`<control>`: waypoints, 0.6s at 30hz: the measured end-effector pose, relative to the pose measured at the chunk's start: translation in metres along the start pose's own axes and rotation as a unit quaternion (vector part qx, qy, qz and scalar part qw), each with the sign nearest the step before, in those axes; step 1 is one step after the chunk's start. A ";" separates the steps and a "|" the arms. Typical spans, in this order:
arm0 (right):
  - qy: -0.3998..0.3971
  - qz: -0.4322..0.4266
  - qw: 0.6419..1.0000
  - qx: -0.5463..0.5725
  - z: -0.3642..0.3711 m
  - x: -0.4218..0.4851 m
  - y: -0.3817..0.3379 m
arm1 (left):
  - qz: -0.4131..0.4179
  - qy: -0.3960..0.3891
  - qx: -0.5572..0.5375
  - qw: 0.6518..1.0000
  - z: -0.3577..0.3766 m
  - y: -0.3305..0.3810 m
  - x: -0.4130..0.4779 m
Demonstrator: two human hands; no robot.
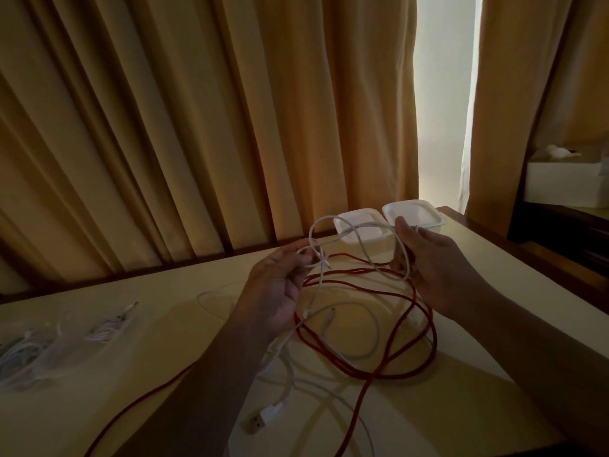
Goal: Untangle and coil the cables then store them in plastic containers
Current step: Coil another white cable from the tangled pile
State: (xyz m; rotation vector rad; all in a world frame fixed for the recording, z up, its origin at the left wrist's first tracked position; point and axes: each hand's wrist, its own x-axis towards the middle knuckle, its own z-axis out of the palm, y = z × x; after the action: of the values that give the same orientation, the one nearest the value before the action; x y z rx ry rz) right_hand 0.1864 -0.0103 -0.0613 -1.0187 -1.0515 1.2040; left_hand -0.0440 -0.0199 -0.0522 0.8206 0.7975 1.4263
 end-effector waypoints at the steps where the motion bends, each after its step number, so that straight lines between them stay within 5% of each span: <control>1: -0.005 -0.006 0.999 -0.035 -0.001 0.000 0.002 | 0.002 -0.006 0.012 1.000 0.002 -0.001 -0.001; 6: 0.008 -0.051 0.979 -0.198 0.000 0.001 0.010 | 0.018 0.007 0.132 0.991 0.006 -0.006 -0.007; 10: 0.041 -0.117 0.928 -0.351 0.006 0.001 0.011 | 0.082 0.009 0.213 0.974 0.009 -0.009 -0.011; 14: 0.052 -0.152 0.904 -0.397 0.010 0.000 0.011 | 0.205 0.008 0.387 0.899 0.007 -0.010 -0.014; 18: 0.064 -0.165 0.886 -0.428 0.022 -0.012 0.008 | 0.248 0.004 0.432 0.867 0.006 -0.009 -0.015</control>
State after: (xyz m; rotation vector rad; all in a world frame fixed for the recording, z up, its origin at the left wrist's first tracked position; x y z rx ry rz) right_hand 0.1627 -0.0202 -0.0653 -1.4749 -1.6244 0.3465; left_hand -0.0341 -0.0351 -0.0575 1.8100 1.3291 1.4920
